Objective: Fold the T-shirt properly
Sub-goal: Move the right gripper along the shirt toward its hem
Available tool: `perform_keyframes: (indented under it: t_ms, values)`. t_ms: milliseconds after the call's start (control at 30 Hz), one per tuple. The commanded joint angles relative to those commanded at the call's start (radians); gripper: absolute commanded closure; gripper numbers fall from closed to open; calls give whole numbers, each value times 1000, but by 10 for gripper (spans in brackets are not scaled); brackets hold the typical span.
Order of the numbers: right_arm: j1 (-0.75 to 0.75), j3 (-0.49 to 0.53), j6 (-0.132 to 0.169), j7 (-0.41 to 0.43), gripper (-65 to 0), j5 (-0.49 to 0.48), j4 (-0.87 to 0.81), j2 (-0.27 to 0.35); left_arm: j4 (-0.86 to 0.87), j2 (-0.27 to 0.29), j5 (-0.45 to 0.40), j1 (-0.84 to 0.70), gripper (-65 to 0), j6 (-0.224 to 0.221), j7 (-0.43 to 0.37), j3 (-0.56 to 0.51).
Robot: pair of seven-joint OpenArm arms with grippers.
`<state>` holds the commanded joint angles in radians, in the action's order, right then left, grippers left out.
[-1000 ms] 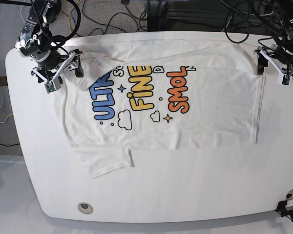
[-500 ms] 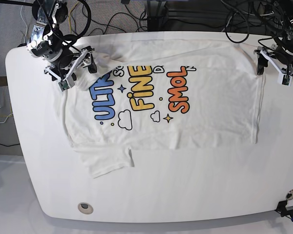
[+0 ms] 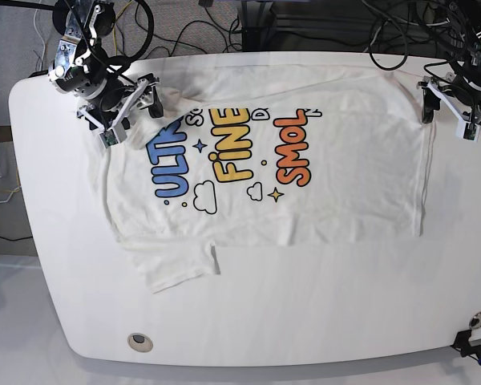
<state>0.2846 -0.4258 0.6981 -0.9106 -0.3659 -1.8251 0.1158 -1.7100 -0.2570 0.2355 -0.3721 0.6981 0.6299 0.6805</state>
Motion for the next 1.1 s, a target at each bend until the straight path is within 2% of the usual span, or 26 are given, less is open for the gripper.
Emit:
perform_keyframes:
  t_ms: [333,533,633,800,933,1100]
  values:
    - [-3,83,0,0,-449,0,0,-5,2,-2,0,0,-475,0,-2,2]
    - [-32,97,0,-3,-449,0,0,-31,2,-2,0,0,-475,0,-2,3]
    - [-72,97,0,-58,-449,0,-2,-55,2,-2,0,0,-475,0,-2,3]
    - [-143,97,0,-84,-449,0,-2,-69,2,-2,2,0,-475,0,-2,3]
    - [-212,97,0,-138,-449,0,-2,-95,2,-2,2,0,-475,0,-2,3]
    - [-233,110,0,-141,-449,-8,-6,-130,2,-2,2,0,-475,0,-2,3]
